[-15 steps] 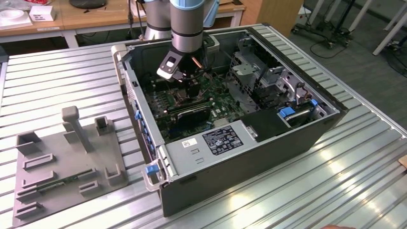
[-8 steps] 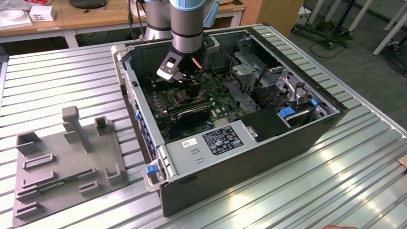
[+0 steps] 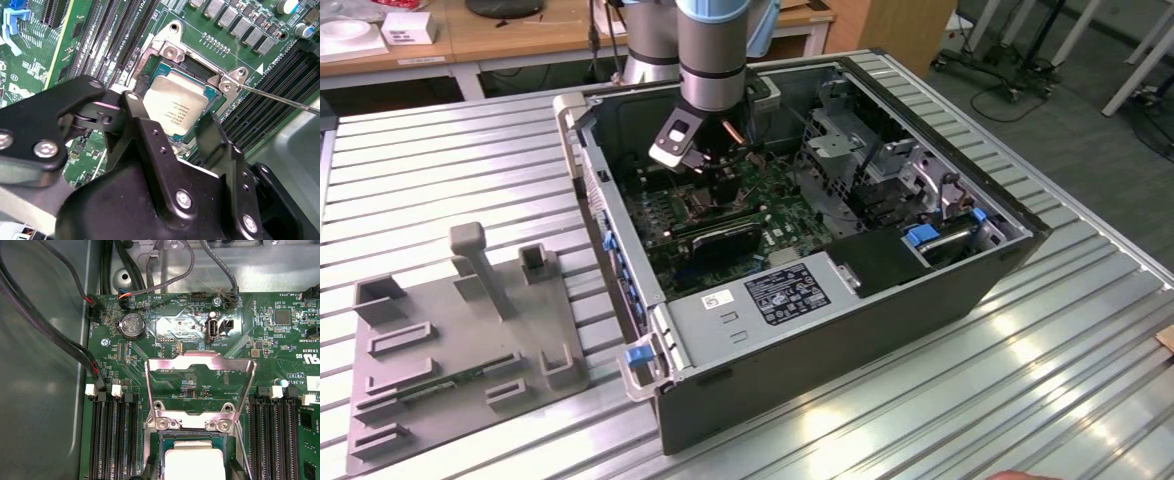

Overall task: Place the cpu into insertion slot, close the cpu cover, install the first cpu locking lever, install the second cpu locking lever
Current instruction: 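Place the cpu into insertion slot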

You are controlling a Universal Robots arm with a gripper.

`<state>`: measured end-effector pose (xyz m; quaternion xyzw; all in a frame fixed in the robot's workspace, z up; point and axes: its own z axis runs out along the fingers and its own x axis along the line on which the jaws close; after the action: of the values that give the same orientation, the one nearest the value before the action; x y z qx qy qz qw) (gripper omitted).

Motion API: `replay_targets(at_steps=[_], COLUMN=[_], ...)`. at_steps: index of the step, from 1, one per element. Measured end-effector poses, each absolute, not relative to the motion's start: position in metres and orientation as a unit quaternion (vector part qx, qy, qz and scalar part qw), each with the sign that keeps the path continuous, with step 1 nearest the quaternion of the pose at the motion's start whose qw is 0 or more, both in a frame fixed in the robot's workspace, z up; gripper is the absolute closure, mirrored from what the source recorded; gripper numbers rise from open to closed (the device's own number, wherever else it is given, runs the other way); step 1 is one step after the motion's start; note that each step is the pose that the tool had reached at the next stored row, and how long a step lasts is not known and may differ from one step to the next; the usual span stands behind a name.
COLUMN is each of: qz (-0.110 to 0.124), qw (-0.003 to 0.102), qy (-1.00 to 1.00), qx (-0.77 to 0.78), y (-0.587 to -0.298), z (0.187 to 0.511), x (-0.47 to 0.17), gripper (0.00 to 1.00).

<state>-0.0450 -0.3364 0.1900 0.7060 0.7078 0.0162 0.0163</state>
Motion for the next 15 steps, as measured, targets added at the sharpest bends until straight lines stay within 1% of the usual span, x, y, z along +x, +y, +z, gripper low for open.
replay_targets(at_steps=[1,15], qz=[0.016,0.016], qw=[0.016,0.017], qy=[0.708,0.690], qx=[0.706,0.723], y=[-0.3364,-0.3364], z=[0.1901,0.1899], x=[-0.0450,-0.0446], gripper=[0.40,0.41])
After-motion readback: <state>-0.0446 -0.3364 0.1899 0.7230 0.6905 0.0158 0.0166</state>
